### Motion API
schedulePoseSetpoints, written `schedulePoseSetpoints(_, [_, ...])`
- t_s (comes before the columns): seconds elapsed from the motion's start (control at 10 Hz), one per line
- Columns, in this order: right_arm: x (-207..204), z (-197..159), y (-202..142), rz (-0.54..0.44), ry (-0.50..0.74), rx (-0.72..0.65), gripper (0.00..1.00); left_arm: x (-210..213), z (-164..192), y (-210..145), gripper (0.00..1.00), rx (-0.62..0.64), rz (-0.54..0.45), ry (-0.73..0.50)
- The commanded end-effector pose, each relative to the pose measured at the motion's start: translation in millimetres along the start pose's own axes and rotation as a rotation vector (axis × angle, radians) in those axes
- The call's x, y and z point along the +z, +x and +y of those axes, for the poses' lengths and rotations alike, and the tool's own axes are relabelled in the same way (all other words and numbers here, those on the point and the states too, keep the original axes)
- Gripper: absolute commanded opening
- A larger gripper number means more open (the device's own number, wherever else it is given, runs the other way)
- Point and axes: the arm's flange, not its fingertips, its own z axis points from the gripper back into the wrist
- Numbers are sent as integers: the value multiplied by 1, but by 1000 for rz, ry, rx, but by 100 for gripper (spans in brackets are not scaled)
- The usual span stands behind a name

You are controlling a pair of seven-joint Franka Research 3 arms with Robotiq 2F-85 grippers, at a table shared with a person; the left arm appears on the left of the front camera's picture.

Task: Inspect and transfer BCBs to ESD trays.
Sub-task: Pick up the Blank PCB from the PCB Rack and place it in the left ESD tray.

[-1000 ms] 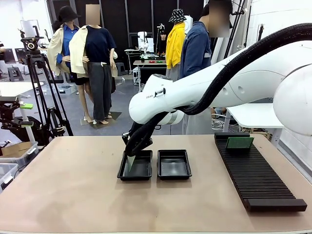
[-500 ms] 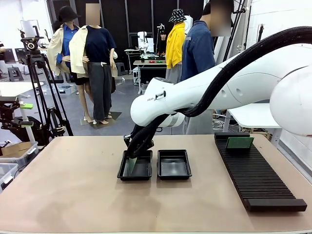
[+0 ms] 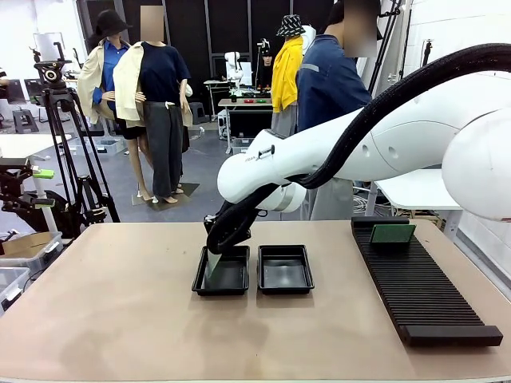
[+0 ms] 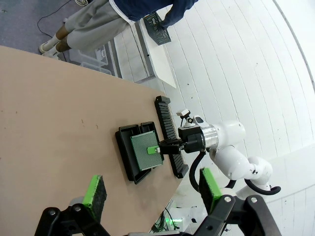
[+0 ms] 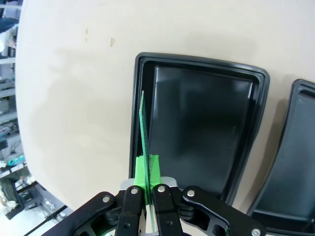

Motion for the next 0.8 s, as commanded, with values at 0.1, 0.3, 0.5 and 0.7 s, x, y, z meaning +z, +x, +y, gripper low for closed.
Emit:
schedulePoseSetpoints(0.1, [-2,-12,-8,-6,6,-14,22,2,-2,0,100,13,4,13])
schedulePoseSetpoints(0.3, [-2,-12,-7,-1,-7,-24,42,2,-2,0,100,13,4,13])
schedulePoseSetpoints(0.5, [5,-7,-8,-12,-28,-21,62,2,-2,0,100,13,4,13])
schedulePoseSetpoints(0.7, [25,7,-11,-26,-107,-26,82,2,-2,0,100,13,4,13])
